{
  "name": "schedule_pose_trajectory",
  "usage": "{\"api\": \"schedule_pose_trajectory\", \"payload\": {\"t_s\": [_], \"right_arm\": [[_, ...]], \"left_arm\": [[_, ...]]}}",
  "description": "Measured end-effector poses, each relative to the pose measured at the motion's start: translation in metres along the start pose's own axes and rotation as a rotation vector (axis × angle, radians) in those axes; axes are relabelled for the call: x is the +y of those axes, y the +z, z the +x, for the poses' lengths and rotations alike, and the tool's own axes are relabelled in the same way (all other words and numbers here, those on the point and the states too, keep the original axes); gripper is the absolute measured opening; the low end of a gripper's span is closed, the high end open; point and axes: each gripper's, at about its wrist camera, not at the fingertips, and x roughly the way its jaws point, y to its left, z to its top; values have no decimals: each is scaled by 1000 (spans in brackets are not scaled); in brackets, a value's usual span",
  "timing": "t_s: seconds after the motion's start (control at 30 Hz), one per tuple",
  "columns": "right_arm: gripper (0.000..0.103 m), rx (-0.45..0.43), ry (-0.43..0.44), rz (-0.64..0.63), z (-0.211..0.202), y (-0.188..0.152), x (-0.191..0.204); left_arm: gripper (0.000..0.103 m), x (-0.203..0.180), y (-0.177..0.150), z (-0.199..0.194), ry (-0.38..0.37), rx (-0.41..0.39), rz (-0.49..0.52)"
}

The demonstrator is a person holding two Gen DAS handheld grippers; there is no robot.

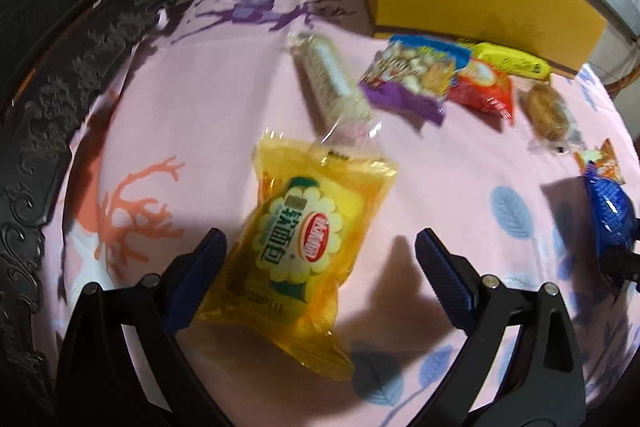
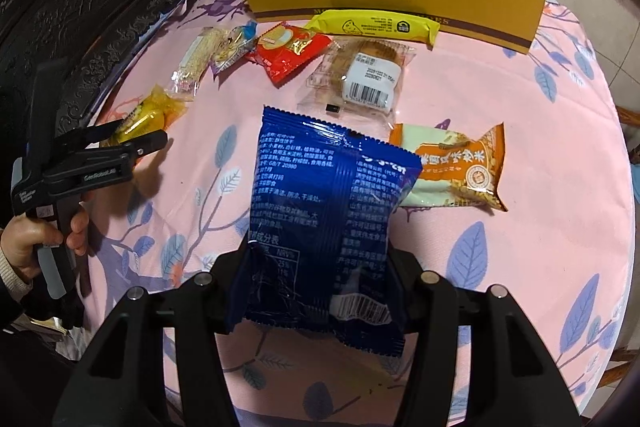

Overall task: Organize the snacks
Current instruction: 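Grasp the yellow bread bag with the left gripper while the right gripper holds the blue pack, then carry the bread bag and blue pack into the yellow box and release both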

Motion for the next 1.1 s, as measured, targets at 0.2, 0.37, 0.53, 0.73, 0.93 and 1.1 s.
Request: {"api": "schedule_pose_trajectory", "payload": {"t_s": [0.2, 0.37, 0.53, 0.73, 0.93, 1.1], "right_arm": [[57, 19, -25, -42, 8, -1, 8], [57, 20, -29, -46, 8, -1, 8], [57, 22, -31, -50, 8, 0, 9], [57, 20, -32, -48, 8, -1, 9], [57, 3, -21, -34, -1, 0, 8], [57, -40, -17, -28, -20, 4, 7]], "left_arm": [[75, 5, 0, 4, -32, 10, -42], [45, -3, 1, -2, -56, 5, -17], [40, -13, -1, -14, -115, -6, -8], [39, -39, -2, -26, -126, 8, 33], [39, -60, 7, -37, -130, 11, 46], [39, -68, 20, -56, -136, -31, 56]]}}
